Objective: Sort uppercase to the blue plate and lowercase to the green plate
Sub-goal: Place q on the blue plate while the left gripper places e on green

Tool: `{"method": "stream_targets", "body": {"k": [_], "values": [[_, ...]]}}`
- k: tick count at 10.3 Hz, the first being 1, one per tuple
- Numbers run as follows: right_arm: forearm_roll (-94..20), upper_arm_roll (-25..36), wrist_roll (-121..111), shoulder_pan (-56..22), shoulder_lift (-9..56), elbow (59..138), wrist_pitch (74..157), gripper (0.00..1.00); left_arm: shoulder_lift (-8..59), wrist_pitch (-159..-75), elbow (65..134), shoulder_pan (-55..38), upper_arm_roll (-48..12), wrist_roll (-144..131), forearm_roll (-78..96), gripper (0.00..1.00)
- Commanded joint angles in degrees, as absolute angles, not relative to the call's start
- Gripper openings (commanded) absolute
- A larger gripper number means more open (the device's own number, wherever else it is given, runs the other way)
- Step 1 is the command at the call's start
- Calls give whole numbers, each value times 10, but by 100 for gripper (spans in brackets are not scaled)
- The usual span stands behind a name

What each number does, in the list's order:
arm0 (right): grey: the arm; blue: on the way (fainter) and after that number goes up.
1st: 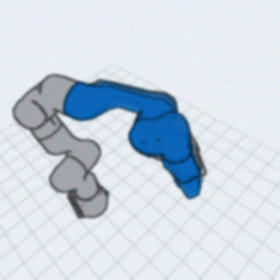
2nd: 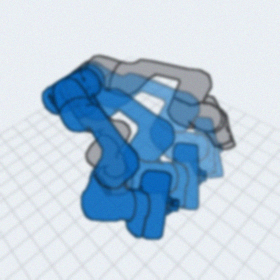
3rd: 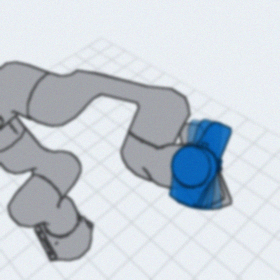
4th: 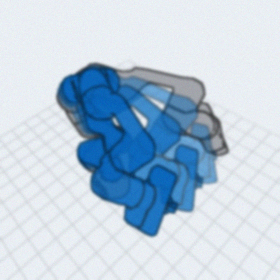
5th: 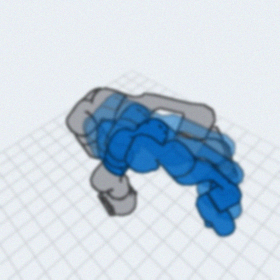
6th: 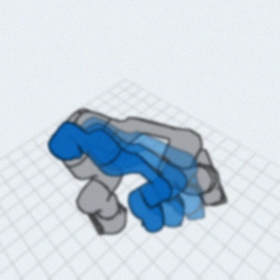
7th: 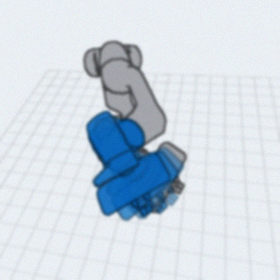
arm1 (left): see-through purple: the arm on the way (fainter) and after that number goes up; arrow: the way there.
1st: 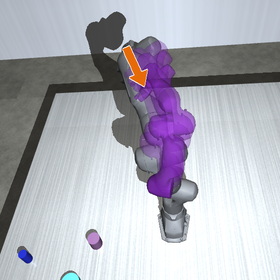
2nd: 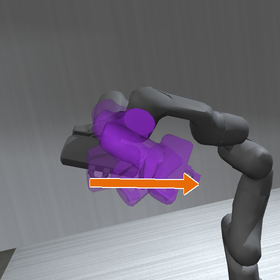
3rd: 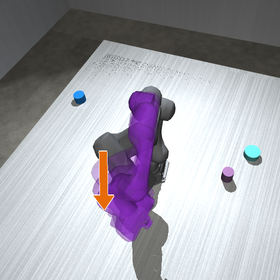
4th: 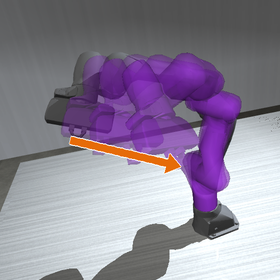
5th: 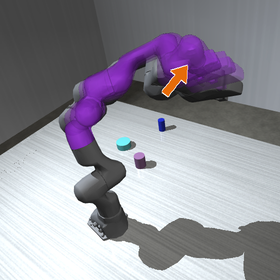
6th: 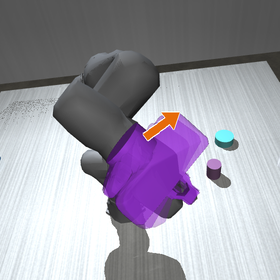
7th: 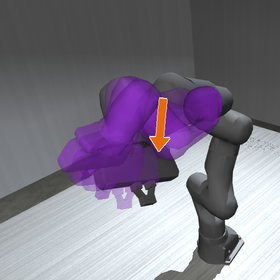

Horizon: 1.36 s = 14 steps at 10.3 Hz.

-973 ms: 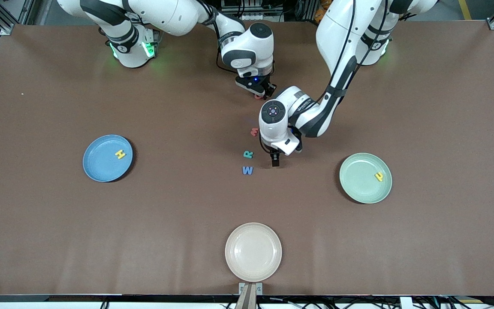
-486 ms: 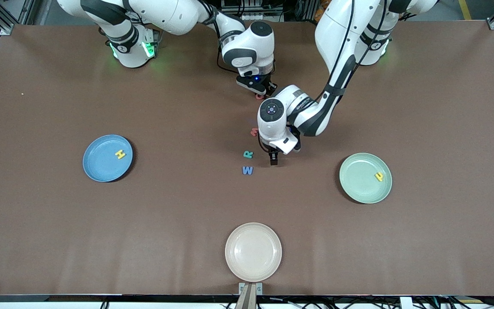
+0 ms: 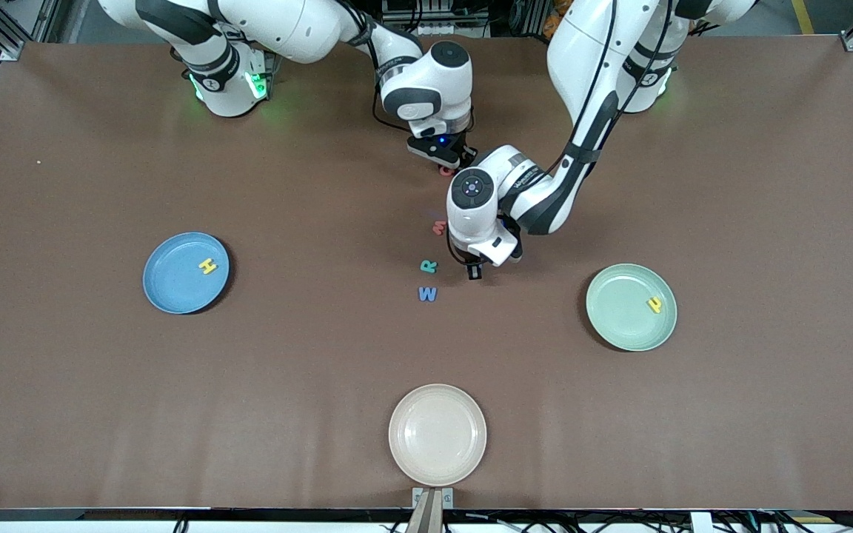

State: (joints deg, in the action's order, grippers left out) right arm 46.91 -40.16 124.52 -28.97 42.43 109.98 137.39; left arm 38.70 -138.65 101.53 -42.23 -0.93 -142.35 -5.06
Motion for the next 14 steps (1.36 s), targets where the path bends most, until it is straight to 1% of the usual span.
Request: {"method": "stream_targets", "body": {"k": [1, 2, 4, 6, 8, 9, 12, 13, 14], "values": [[470, -415, 1202, -256, 418, 1107, 1344, 27, 343, -1383, 1034, -417, 28, -1440, -66, 0], [447, -419, 1172, -242, 405, 1115, 1344, 24, 328, -1383, 1034, -401, 36, -1434, -66, 0], [359, -419, 1061, -223, 374, 1126, 1333, 24, 305, -1369, 1034, -347, 36, -1382, -75, 0], [284, -419, 932, -202, 347, 1130, 1275, 24, 291, -1351, 1034, -286, 35, -1309, -75, 0], [232, -414, 800, -158, 310, 1167, 1264, 24, 291, -1346, 1035, -228, 34, -1242, -75, 0], [214, -406, 745, -141, 292, 1183, 1255, 24, 291, -1339, 1037, -206, 33, -1218, -76, 0], [179, -354, 592, -124, 255, 1200, 1195, 24, 292, -1321, 1038, -171, 33, -1173, -75, 0], [146, -332, 547, -114, 238, 1208, 1193, 24, 294, -1322, 1040, -170, 33, -1169, -76, 99], [129, -303, 482, -112, 220, 1215, 1181, 24, 294, -1321, 1041, -170, 33, -1165, -75, 100]]}}
